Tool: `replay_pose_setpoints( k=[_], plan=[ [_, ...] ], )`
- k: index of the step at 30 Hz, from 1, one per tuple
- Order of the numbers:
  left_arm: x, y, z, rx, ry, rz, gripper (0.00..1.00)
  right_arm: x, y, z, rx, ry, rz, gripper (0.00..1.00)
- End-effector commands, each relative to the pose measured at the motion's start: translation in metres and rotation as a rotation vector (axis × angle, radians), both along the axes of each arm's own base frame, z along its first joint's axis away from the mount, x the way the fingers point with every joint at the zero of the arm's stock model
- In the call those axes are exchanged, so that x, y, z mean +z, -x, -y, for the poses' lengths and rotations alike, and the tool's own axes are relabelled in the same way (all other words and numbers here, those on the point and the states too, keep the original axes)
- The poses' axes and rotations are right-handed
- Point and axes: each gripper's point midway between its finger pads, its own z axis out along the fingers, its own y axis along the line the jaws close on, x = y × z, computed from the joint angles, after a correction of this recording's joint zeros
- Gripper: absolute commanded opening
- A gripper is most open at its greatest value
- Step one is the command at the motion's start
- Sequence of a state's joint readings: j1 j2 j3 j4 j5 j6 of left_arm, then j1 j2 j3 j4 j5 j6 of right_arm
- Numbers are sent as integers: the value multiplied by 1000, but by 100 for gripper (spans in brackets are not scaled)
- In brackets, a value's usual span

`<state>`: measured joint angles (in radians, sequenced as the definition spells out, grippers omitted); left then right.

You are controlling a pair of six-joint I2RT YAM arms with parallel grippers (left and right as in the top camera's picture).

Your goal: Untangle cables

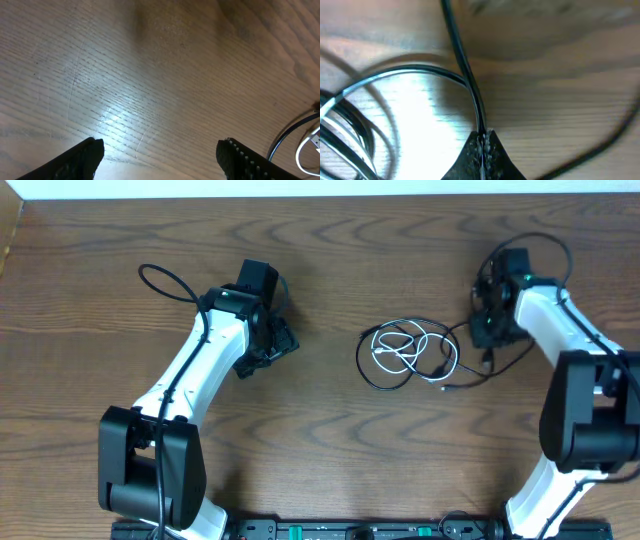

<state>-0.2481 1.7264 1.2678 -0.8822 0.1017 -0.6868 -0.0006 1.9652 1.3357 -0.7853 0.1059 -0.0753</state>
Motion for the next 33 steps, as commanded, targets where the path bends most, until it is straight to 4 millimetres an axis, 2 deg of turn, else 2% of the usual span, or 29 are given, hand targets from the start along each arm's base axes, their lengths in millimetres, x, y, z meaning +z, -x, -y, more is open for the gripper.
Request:
replay_pose_setpoints(
  k=[1, 2, 4, 6, 16, 18, 19, 20, 23, 25, 30, 33],
  plan=[
    [-4, 1, -3, 3, -16, -10, 78, 118, -36, 6, -45, 59, 274, 1],
    [-4, 1, -3, 3, -16, -10, 78, 135, -37, 6, -61, 53, 314, 1],
    [-4, 1, -3, 3, -16, -10, 78, 192, -38, 6, -120, 25, 462, 1],
    [-4, 1, -3, 3, -16, -11, 78, 230, -34, 6, -171, -8, 574, 1],
    [-4, 1, -3, 3, -16, -10, 78, 365, 3, 4, -300, -164, 1000, 1],
    [-4, 1, -3, 3, -16, -10, 78, 412, 8, 2, -293, -215, 1167, 1],
    [-4, 1, -3, 3, -16, -10, 78, 425, 11, 1, -284, -230, 1214, 1],
    [-4, 1, -3, 3, -16, -10, 78, 447, 15, -2, -268, -254, 1292, 1],
    [-4, 1, -3, 3, -16, -10, 78, 518, 39, -4, -228, -311, 1540, 1],
    [-4, 1, -3, 3, -16, -10, 78, 555, 56, -2, -222, -325, 1665, 1],
    [-4, 1, -3, 3, -16, -10, 78, 619, 92, 3, -228, -338, 1843, 1],
    [-4, 1, -3, 3, -16, -10, 78, 633, 102, 3, -225, -343, 1869, 1]
  ],
)
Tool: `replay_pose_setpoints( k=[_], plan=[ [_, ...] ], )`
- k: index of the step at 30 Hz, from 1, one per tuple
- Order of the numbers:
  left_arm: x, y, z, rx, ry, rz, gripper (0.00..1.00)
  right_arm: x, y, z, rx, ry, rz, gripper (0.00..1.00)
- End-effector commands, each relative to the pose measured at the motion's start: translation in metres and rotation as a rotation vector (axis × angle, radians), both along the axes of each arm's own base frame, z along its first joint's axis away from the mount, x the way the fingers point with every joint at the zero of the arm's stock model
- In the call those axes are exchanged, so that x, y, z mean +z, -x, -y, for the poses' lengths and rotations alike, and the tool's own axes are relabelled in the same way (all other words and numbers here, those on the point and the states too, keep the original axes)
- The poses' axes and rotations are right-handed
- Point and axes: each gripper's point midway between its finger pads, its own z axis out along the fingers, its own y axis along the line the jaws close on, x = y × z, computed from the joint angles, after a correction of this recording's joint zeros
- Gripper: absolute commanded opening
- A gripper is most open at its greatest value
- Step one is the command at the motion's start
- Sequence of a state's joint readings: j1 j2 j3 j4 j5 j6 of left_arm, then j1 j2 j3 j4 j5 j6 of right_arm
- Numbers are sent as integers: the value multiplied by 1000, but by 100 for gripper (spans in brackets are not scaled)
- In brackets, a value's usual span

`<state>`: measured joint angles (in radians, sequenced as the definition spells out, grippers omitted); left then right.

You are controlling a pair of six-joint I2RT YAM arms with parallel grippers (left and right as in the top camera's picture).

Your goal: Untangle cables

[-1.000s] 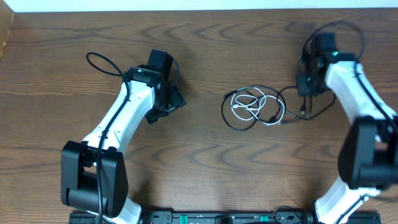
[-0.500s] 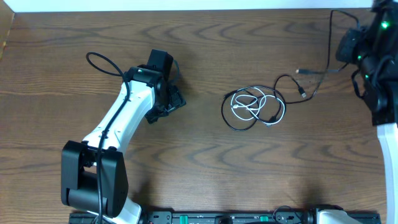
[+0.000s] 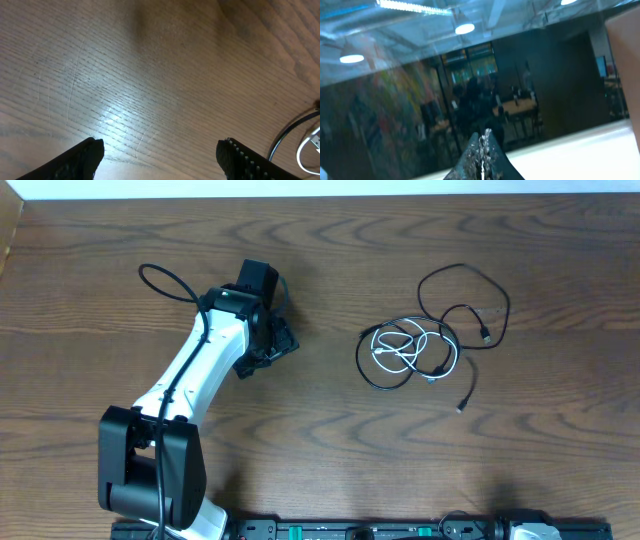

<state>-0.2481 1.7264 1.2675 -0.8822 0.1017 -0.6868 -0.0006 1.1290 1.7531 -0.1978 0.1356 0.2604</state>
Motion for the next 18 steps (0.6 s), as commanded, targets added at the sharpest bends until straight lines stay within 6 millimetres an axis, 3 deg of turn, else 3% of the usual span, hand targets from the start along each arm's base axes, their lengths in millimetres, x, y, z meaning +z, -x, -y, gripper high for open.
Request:
replay_pose_setpoints(
  k=[1, 5, 8, 11, 12, 13, 14, 16, 17, 18],
  plan=[
    [-4, 1, -3, 3, -16, -10, 78, 4, 1, -2, 6, -18, -8, 1],
    [-4, 1, -3, 3, -16, -10, 78, -48, -27, -2, 3, -15, -224, 1],
    [-4, 1, -3, 3, -16, -10, 78, -130, -62, -3, 1, -10, -542, 6],
    [-4, 1, -3, 3, -16, -10, 78, -220, -89, -5, 10, 22, -872, 20],
    [-4, 1, -3, 3, -16, -10, 78, -267, -102, -10, 47, 86, -1040, 27],
    [-4, 1, -3, 3, -16, -10, 78, -286, -106, -14, 75, 120, -1104, 28],
    [-4, 1, -3, 3, -16, -10, 78, -319, -114, -22, 138, 166, -1212, 34],
    [-4, 1, -3, 3, -16, -10, 78, -363, -122, -35, 250, 217, -1345, 45],
    [-4, 1, -3, 3, -16, -10, 78, -400, -128, -46, 347, 246, -1448, 53],
    [-4, 1, -3, 3, -16, -10, 78, -420, -129, -49, 385, 251, -1502, 59]
  ],
)
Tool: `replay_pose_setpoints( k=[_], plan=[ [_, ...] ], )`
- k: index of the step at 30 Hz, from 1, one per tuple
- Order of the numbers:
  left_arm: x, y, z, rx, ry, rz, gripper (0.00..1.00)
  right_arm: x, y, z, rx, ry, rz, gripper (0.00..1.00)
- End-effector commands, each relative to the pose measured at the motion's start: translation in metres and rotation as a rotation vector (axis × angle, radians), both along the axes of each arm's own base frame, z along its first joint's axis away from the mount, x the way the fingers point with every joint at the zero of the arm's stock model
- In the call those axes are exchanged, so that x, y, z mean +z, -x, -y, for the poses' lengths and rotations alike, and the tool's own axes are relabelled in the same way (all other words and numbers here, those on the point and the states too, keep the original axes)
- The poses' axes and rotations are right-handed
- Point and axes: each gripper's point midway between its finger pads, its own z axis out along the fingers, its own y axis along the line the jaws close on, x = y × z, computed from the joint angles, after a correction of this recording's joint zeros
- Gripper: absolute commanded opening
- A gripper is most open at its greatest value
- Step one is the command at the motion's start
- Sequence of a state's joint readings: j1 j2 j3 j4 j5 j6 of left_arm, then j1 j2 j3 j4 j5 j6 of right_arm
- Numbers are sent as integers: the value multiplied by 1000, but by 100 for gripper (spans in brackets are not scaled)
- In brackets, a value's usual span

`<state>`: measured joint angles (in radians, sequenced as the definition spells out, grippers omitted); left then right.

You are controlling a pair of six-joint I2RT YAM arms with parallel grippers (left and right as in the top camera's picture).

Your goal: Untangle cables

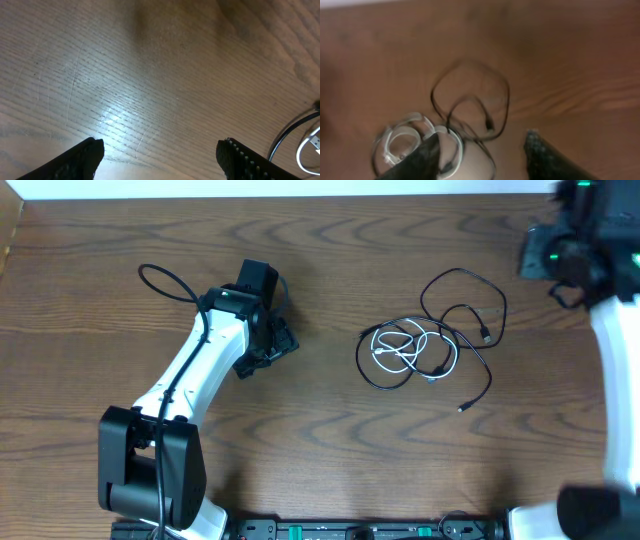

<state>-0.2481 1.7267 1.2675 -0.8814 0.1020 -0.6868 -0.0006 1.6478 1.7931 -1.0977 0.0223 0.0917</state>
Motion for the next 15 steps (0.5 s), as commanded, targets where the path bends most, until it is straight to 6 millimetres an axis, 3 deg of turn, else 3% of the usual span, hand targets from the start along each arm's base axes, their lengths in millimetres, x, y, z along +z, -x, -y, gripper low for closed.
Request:
replay_pose_setpoints(
  k=[1, 2, 7, 10, 15],
  plan=[
    [-3, 1, -3, 3, -16, -10, 78, -60, -7, -32, 224, -46, -176, 62],
    [-3, 1, -3, 3, -16, -10, 78, -87, -9, -32, 228, -52, -256, 64],
    [-3, 1, -3, 3, -16, -10, 78, -177, -4, -22, 256, -2, -514, 61],
    [-3, 1, -3, 3, -16, -10, 78, -208, 11, -15, 306, 39, -645, 50],
    [-3, 1, -3, 3, -16, -10, 78, -238, 37, -15, 451, 50, -787, 56]
  ],
)
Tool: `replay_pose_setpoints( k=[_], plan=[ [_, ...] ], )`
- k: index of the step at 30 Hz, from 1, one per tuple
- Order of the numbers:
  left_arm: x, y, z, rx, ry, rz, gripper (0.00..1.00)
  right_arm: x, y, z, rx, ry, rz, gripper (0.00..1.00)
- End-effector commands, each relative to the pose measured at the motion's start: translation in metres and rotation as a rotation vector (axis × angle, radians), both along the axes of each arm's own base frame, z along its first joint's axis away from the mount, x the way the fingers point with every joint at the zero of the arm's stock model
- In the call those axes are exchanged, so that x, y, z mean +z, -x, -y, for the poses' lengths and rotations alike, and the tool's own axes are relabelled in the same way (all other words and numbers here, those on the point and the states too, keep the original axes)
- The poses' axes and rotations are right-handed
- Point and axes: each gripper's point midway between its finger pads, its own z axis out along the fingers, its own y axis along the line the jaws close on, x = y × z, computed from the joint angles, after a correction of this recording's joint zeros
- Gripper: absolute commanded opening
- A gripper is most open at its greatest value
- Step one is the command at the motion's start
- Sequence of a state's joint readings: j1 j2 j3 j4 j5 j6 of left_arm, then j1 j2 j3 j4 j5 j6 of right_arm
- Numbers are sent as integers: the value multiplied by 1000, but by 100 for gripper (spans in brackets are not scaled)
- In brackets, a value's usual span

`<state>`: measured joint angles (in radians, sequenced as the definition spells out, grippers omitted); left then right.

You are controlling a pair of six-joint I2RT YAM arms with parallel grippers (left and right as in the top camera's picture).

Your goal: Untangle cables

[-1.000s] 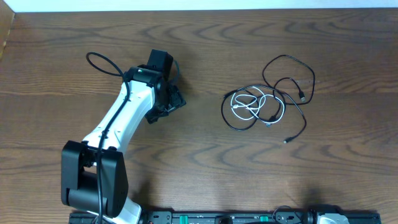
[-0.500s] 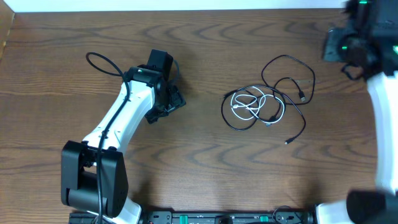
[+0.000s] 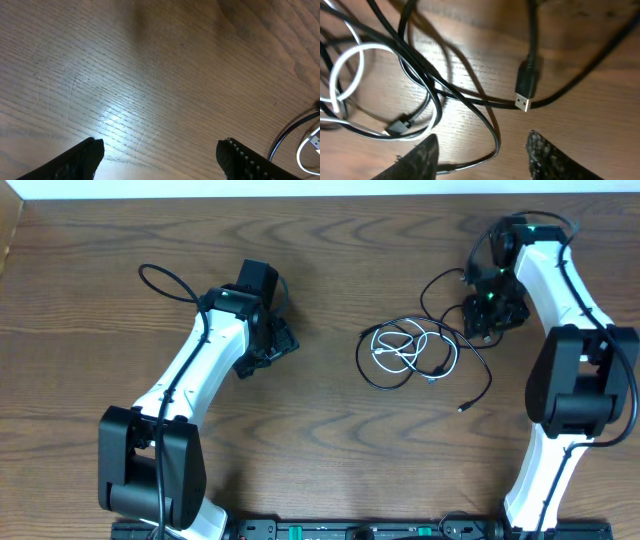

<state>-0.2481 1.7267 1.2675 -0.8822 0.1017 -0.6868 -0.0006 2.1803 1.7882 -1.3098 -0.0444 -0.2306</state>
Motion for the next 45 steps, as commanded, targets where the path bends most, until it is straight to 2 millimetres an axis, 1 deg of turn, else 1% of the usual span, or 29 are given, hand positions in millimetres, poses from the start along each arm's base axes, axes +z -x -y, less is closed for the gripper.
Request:
replay_pose_setpoints(
  k=[1, 3, 5, 9, 12, 16, 17, 19, 21, 22, 23, 24, 27, 30, 31, 32, 33, 34, 35, 36, 37, 38, 39, 40, 41, 42, 43, 45],
  plan=[
    [-3, 1, -3, 3, -16, -9, 78, -19, 10, -2, 121, 3, -55, 57],
    [-3, 1, -3, 3, -16, -9, 78, -28, 7, 2, 125, 32, -36, 56],
    [-3, 1, -3, 3, -16, -9, 78, -36, 3, 10, 126, 76, -16, 52],
    [-3, 1, -3, 3, -16, -9, 78, -46, -3, 10, 125, 78, 19, 52],
    [-3, 1, -3, 3, -16, -9, 78, -53, -11, 9, 111, 81, 60, 45],
    [-3, 1, -3, 3, -16, -9, 78, -58, -16, 7, 91, 69, 89, 42],
    [-3, 1, -3, 3, -16, -9, 78, -60, -17, 7, 87, 70, 96, 32],
    [-3, 1, -3, 3, -16, -9, 78, -62, -20, 8, 53, 81, 111, 22],
    [-3, 1, -3, 3, -16, -9, 78, -68, -22, 8, 16, 83, 128, 19],
    [-3, 1, -3, 3, -16, -9, 78, -72, -22, 8, 1, 83, 133, 15],
    [-3, 1, -3, 3, -16, -9, 78, -75, -21, 8, -10, 84, 135, 7],
    [-3, 1, -3, 3, -16, -9, 78, -78, -19, 8, -20, 84, 133, 1],
    [-3, 1, -3, 3, -16, -9, 78, -78, -18, 9, -68, 93, 132, 1],
    [-3, 1, -3, 3, -16, -9, 78, -64, -24, 16, -119, 130, 145, 1],
    [-3, 1, -3, 3, -16, -9, 78, -42, -33, 22, -156, 148, 179, 1],
    [-3, 1, -3, 3, -16, -9, 78, -30, -37, 25, -171, 150, 201, 1],
    [-3, 1, -3, 3, -16, -9, 78, -6, -46, 28, -191, 146, 250, 1],
    [-3, 1, -3, 3, -16, -10, 78, 6, -51, 29, -202, 144, 279, 1],
    [-3, 1, -3, 3, -16, -9, 78, 46, -63, 33, -240, 135, 372, 1],
    [-3, 1, -3, 3, -16, -9, 78, 69, -69, 34, -260, 129, 425, 1],
    [-3, 1, -3, 3, -16, -9, 78, 112, -76, 34, -285, 116, 531, 1],
    [-3, 1, -3, 3, -16, -9, 78, 140, -78, 35, -299, 106, 603, 1],
    [-3, 1, -3, 3, -16, -9, 79, 161, -79, 35, -307, 98, 655, 1],
    [-3, 1, -3, 3, -16, -9, 78, 199, -78, 35, -315, 86, 751, 1],
    [-3, 1, -3, 3, -16, -9, 78, 220, -76, 35, -318, 80, 805, 1],
    [-3, 1, -3, 3, -16, -9, 78, 269, -69, 38, -329, 69, 937, 1],
    [-3, 1, -3, 3, -16, -9, 78, 302, -61, 38, -336, 60, 1031, 1],
    [-3, 1, -3, 3, -16, -9, 78, 358, -42, 37, -342, 34, 1193, 1]
  ],
)
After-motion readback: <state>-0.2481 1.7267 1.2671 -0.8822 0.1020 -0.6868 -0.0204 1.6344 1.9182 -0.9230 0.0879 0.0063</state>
